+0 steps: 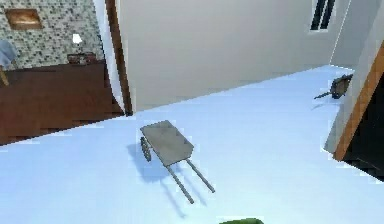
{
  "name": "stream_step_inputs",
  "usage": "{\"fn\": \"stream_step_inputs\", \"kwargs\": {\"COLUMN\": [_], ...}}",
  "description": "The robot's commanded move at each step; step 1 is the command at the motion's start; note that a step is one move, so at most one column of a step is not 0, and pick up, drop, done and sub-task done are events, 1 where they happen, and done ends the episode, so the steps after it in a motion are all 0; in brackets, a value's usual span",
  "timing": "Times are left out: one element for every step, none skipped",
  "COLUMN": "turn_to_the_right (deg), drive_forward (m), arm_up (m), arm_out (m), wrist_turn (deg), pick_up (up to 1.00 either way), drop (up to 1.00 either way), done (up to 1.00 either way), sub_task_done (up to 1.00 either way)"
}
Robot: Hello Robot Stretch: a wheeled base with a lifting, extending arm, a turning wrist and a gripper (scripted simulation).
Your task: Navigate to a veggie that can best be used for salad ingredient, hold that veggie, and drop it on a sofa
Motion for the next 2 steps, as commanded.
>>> {"fn": "stream_step_inputs", "kwargs": {"turn_to_the_right": [15.0,0.0], "drive_forward": [0.0,0.1], "arm_up": [0.0,0.0], "arm_out": [0.0,0.0], "wrist_turn": [0.0,0.0], "pick_up": [0.0,0.0], "drop": [0.0,0.0], "done": [0.0,0.0], "sub_task_done": [0.0,0.0]}}
